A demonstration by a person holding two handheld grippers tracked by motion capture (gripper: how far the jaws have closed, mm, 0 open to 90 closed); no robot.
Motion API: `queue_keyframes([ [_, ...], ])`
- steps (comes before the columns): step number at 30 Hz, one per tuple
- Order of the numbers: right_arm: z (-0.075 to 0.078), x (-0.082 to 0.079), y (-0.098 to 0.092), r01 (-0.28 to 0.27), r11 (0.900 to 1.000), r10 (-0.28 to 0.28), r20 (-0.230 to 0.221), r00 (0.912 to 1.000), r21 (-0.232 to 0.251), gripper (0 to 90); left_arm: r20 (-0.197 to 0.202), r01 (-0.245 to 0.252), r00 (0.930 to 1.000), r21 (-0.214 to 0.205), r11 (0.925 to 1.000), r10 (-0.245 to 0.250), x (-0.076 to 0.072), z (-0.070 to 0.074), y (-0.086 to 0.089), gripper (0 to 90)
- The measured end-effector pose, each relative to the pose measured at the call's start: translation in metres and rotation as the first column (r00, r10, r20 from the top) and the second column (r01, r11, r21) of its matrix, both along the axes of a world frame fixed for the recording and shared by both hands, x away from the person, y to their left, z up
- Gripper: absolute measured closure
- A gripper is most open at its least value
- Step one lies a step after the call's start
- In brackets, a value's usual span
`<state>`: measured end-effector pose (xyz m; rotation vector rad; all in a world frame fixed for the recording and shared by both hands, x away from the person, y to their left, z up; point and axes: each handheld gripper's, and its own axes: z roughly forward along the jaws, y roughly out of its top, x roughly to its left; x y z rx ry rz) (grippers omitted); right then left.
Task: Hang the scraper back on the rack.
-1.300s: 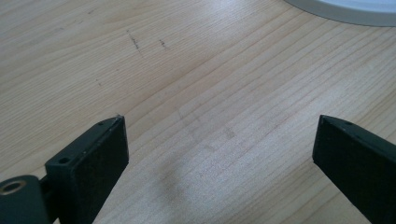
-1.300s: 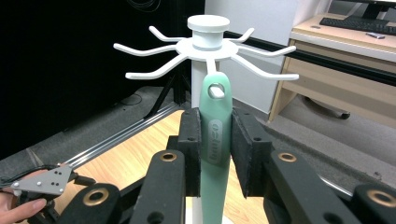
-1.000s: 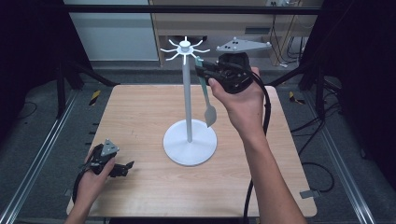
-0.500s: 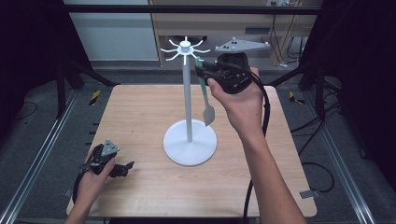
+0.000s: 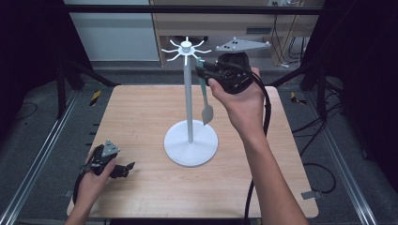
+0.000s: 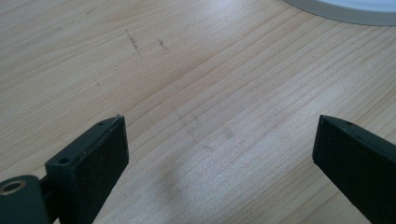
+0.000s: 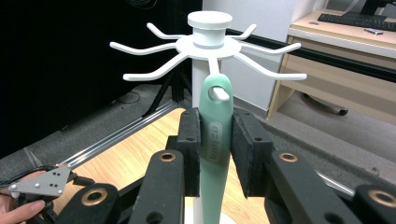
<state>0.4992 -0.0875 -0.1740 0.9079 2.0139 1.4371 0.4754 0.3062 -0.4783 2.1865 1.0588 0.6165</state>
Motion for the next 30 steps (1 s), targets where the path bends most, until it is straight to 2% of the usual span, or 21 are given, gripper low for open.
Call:
queue_keyframes([
  [17,0.000,-0.003,-0.005,-0.015,0.9999,0.015,-0.011,0.9998,-0.002,73.2,-0.001,0.002,1.0000,0.003,1.0000,-0.002,0.000,0.000,0.000,3.3],
  [30,-0.002,-0.010,-0.024,0.016,0.9996,-0.016,-0.015,0.9998,-0.023,74.1,-0.003,0.005,1.0000,0.006,1.0000,-0.005,0.000,0.000,0.000,3.4],
])
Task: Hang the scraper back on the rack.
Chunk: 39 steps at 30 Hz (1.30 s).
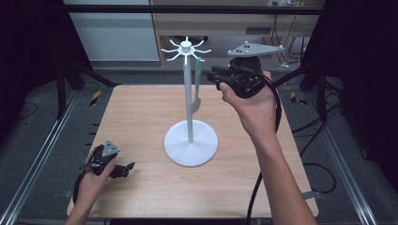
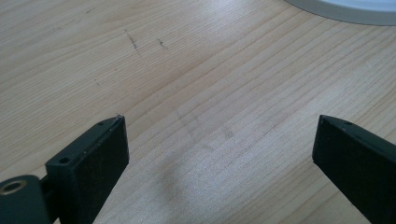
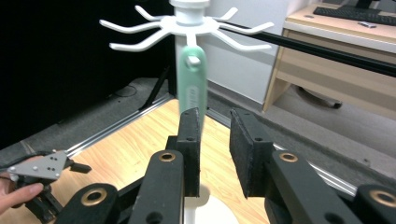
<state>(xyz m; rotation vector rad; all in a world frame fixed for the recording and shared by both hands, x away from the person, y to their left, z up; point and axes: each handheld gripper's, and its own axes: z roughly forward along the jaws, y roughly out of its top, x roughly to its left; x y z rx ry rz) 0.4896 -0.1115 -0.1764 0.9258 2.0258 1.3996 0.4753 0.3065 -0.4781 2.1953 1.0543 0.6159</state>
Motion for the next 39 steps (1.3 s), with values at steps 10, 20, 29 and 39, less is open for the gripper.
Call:
queue_keyframes([
  [10,-0.008,-0.001,-0.022,0.049,0.9988,-0.049,-0.020,0.9986,-0.009,73.4,0.000,-0.003,1.0000,-0.001,1.0000,0.003,0.000,0.000,0.000,3.4],
  [20,-0.017,-0.001,-0.034,0.090,0.9960,-0.089,-0.038,0.9953,-0.001,66.9,-0.001,-0.003,1.0000,0.001,1.0000,0.003,0.000,0.000,0.000,3.4],
  [29,-0.024,-0.002,-0.044,0.123,0.9924,-0.123,-0.043,0.9915,-0.001,59.0,-0.004,-0.005,1.0000,0.001,1.0000,0.005,0.000,-0.001,-0.001,3.4],
  [39,-0.036,-0.001,-0.053,0.168,0.9857,-0.168,-0.050,0.9845,-0.017,44.1,-0.010,0.000,0.9999,0.007,1.0000,0.001,0.000,-0.001,-0.001,3.4],
])
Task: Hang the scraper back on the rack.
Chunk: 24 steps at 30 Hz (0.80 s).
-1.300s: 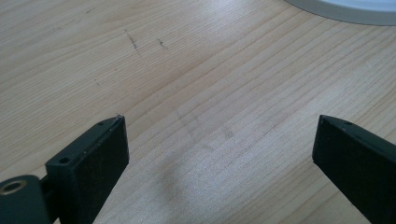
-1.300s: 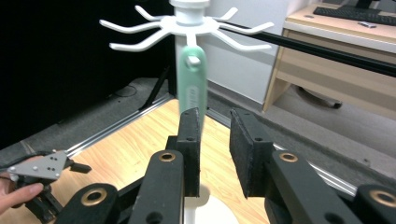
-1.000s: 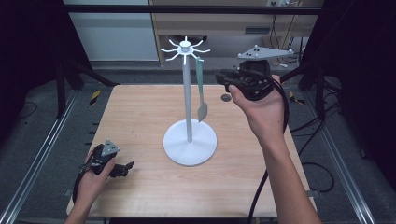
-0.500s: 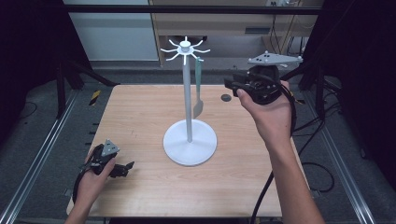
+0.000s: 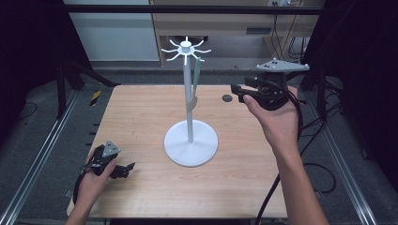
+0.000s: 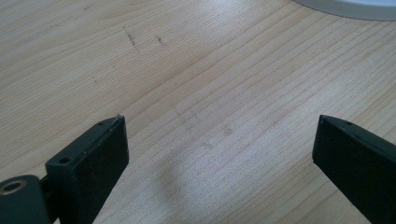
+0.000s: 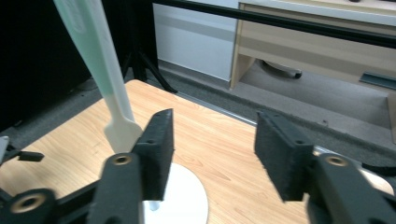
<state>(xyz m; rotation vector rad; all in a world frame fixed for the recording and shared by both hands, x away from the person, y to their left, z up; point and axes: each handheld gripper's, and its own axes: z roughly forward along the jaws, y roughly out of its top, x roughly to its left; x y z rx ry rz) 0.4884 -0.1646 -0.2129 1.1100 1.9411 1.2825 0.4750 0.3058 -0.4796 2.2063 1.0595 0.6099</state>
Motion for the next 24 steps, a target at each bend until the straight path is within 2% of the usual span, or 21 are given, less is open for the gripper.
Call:
queue_keyframes([
  [7,-0.020,0.000,-0.006,0.023,0.9996,-0.023,-0.001,0.9997,-0.016,29.7,-0.004,0.005,1.0000,0.008,1.0000,-0.004,0.000,0.000,0.000,3.4],
  [14,-0.048,-0.006,-0.016,0.063,0.9978,-0.063,0.002,0.9980,-0.021,18.0,-0.002,0.004,1.0000,0.009,1.0000,-0.004,0.000,0.000,0.000,3.4],
  [24,-0.090,-0.014,-0.030,0.077,0.9968,-0.078,-0.026,0.9966,-0.022,12.7,-0.004,0.005,1.0000,0.018,0.9998,-0.005,0.000,0.000,-0.001,3.3],
])
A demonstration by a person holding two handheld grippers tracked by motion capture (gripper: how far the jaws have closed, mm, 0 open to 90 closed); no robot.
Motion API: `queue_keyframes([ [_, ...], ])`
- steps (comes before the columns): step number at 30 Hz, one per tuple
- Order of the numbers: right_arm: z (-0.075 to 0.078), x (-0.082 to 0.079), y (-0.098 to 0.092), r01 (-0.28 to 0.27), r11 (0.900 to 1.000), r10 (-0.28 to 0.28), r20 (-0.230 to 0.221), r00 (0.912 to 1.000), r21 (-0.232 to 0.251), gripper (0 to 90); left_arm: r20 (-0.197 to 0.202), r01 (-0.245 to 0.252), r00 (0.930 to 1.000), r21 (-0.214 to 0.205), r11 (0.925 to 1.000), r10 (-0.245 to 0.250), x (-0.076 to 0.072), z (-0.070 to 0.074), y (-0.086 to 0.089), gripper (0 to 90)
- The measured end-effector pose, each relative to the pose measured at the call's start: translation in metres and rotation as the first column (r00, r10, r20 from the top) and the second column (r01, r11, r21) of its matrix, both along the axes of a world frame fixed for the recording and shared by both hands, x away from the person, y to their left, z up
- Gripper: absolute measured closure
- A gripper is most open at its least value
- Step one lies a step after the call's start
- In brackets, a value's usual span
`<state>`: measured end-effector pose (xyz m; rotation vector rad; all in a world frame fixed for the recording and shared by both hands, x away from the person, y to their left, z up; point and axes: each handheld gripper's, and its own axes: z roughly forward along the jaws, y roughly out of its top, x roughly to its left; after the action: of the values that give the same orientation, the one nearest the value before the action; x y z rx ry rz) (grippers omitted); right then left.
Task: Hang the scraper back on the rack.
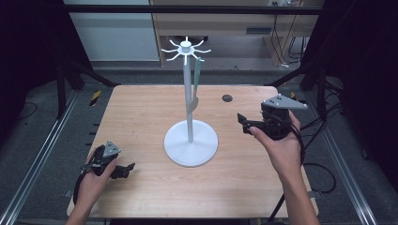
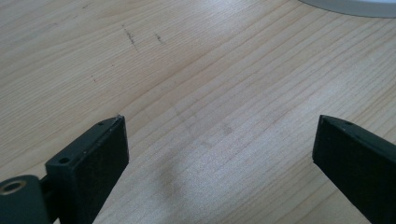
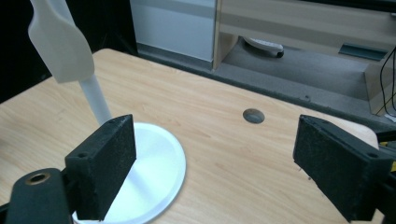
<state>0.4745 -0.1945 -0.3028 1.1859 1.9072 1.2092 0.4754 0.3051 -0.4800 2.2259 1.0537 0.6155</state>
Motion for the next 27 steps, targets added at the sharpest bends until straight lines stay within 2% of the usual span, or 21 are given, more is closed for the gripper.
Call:
queue_keyframes([
  [7,-0.030,-0.004,0.000,0.002,1.0000,-0.002,-0.033,0.9995,-0.003,8.9,0.003,-0.004,1.0000,0.000,1.0000,0.004,0.000,0.000,0.001,3.3],
  [15,-0.062,-0.006,0.002,-0.006,0.9999,0.007,-0.072,0.9974,0.015,6.3,0.004,-0.004,1.0000,0.000,1.0000,0.004,0.000,0.000,0.000,3.3],
  [27,-0.107,-0.008,0.006,-0.024,0.9996,0.021,-0.145,0.9892,-0.018,6.4,0.004,-0.003,1.0000,0.001,1.0000,0.003,0.000,0.000,0.000,3.3],
])
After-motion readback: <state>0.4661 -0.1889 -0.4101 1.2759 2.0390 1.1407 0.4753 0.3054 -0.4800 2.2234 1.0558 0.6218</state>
